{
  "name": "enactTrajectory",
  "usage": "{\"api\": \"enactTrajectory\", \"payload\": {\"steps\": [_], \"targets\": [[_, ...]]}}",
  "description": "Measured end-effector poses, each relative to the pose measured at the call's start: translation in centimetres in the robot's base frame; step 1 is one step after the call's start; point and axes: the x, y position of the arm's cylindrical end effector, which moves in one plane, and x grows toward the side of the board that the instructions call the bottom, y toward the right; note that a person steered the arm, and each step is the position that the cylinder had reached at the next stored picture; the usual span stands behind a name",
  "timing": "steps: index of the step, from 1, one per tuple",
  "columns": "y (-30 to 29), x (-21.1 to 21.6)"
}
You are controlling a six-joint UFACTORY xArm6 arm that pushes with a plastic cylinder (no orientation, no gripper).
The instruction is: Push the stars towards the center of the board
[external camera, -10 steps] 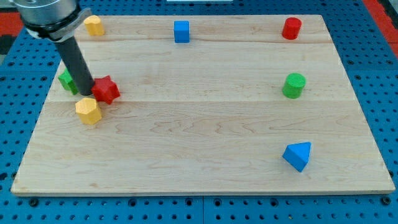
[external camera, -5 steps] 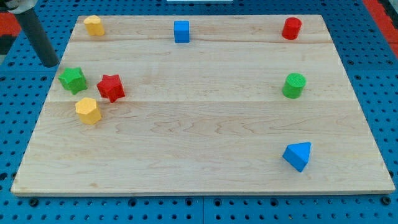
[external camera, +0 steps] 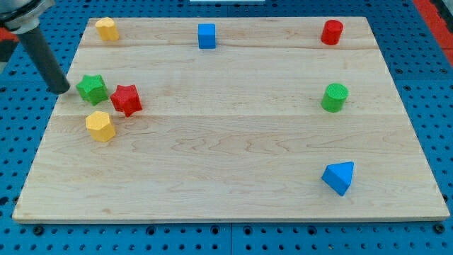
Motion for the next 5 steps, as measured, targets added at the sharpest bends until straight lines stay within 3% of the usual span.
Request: {"api": "enactTrajectory", "payload": {"steps": [4, 5], "targets": [[5.6, 2.4], [0.5, 3.5]]}}
